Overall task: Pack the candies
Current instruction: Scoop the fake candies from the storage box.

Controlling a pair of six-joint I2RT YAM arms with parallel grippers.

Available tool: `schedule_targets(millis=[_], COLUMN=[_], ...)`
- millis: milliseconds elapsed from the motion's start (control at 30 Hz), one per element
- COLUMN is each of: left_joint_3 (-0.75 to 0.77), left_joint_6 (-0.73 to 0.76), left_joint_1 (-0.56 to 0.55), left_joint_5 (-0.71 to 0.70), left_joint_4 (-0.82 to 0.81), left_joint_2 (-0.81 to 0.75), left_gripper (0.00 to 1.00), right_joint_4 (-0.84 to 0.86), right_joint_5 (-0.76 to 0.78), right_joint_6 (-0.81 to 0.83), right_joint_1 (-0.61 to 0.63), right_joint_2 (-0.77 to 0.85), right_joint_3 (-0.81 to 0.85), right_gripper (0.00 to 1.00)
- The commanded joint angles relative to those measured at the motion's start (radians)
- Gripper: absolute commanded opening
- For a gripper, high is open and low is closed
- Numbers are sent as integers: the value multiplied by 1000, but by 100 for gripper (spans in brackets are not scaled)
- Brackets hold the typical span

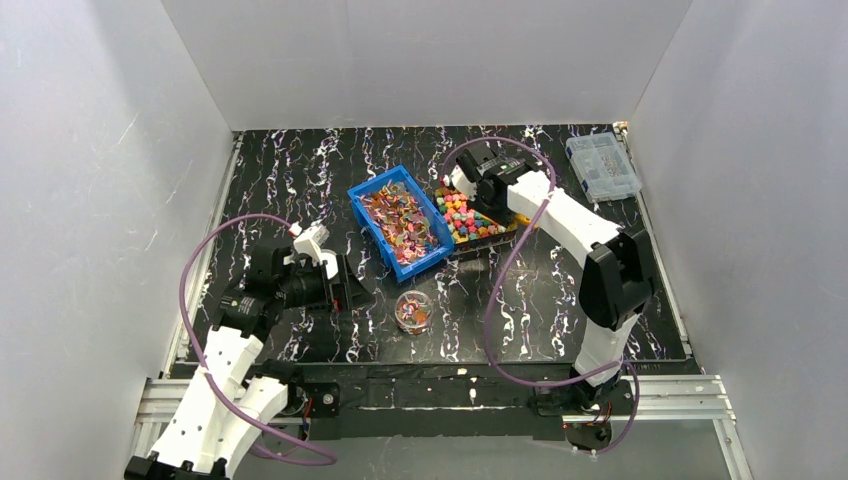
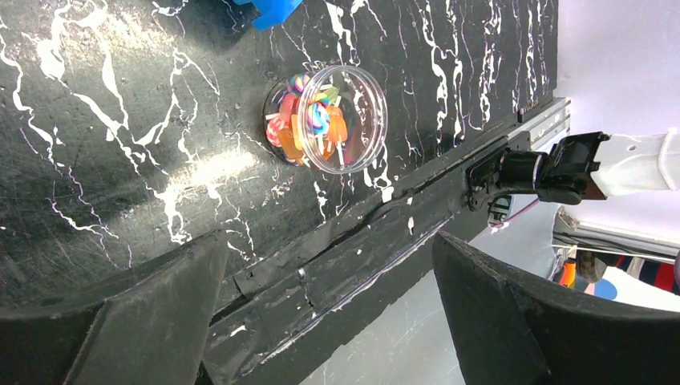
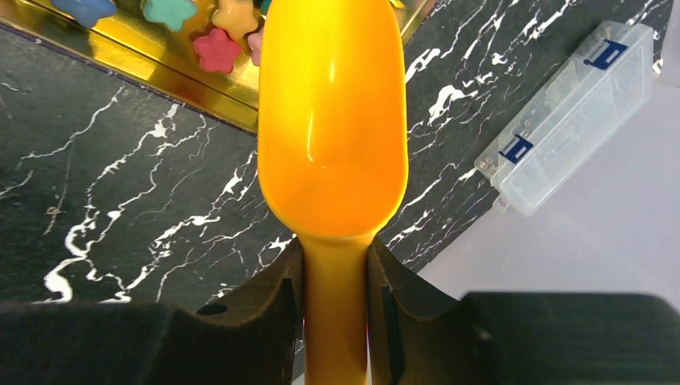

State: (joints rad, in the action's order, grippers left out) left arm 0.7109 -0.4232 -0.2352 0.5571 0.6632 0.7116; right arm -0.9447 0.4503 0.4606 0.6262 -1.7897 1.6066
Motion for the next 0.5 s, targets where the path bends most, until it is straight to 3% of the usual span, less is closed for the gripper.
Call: schedule_targets(millis=[0,467], left_joint_3=[-11,-17], left_joint_6=[1,-1], left_joint_1=[-4,-4], left_joint_5=[-5,-5], left_joint_4=[-4,-14], left_joint_2=[-22,-50], left_gripper=[98,98], right_joint_4=[12,-27], right_joint_5=[21,51], right_joint_6=[101,121], right_joint_1=[-22,-28], right_joint_2=[-34,-164], right_joint_3=[68,95], right_gripper=[1,1])
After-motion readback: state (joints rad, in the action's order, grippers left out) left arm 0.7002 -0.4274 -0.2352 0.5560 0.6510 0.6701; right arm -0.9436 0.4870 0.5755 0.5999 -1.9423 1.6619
